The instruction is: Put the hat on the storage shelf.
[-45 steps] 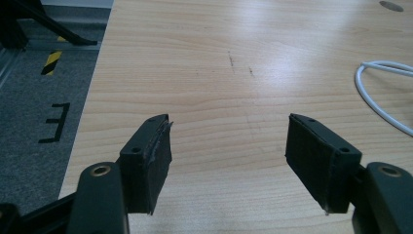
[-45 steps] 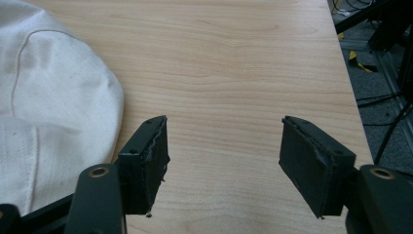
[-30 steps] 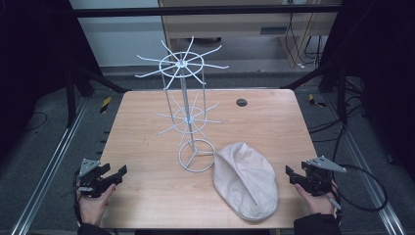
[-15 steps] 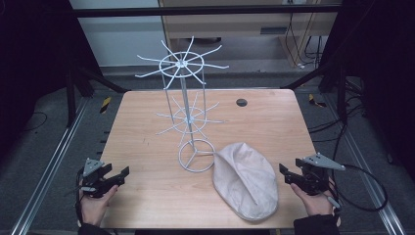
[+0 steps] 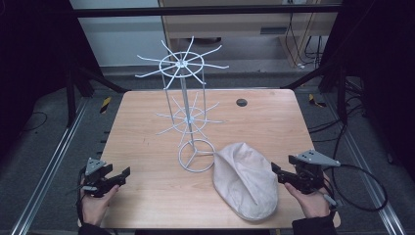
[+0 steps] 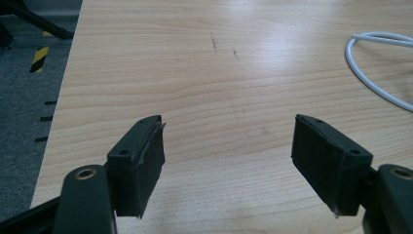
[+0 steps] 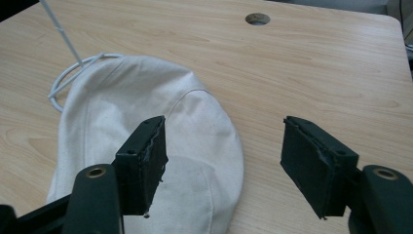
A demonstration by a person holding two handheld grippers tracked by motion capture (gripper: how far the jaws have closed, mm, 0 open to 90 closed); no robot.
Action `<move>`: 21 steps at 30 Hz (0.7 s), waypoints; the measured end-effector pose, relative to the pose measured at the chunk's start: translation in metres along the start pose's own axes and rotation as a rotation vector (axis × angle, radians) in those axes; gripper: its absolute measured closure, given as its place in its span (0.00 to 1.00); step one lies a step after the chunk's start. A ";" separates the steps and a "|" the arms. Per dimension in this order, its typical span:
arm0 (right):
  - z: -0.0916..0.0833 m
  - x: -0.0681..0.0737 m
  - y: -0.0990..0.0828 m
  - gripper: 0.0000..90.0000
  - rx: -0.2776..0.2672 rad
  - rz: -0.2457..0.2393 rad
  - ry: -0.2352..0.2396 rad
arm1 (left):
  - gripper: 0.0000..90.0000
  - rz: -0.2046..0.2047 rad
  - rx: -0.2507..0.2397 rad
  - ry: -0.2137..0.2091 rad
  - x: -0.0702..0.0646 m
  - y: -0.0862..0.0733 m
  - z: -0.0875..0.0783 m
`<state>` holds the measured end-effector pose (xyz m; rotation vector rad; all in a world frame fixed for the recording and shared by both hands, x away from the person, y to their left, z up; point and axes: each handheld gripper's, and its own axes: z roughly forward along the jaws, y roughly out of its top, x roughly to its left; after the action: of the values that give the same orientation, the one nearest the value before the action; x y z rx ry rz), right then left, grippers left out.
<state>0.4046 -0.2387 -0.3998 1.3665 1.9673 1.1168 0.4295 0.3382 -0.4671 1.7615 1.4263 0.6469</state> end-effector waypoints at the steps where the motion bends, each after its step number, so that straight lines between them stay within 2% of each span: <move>1: 0.001 0.002 0.001 0.37 0.005 -0.008 0.002 | 0.31 0.000 0.000 0.002 0.000 0.000 0.000; 6: 0.003 0.009 0.006 0.38 0.027 -0.016 0.015 | 0.31 0.003 0.008 0.007 0.001 0.000 0.000; 8: 0.004 0.015 0.012 0.39 0.052 -0.035 0.019 | 0.31 0.007 0.010 0.011 0.000 0.000 0.000; 12: 0.003 0.021 0.017 0.39 0.057 -0.050 0.027 | 0.31 0.007 0.012 0.011 0.000 0.000 0.001; 13: 0.004 0.026 0.021 0.39 0.063 -0.057 0.033 | 0.31 -0.008 0.010 -0.005 0.001 -0.001 0.001; 15: 0.004 0.028 0.022 0.40 0.069 -0.059 0.033 | 0.31 -0.011 0.012 -0.004 0.001 -0.001 0.002; 16: 0.007 0.032 0.025 0.40 0.078 -0.073 0.040 | 0.31 -0.009 0.015 0.002 0.001 -0.001 0.002; 21: 0.010 0.039 0.030 0.41 0.094 -0.081 0.047 | 0.31 0.006 0.020 0.012 0.000 -0.001 0.002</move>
<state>0.4134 -0.1939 -0.3780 1.3057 2.1133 1.0396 0.4307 0.3382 -0.4693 1.7804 1.4411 0.6494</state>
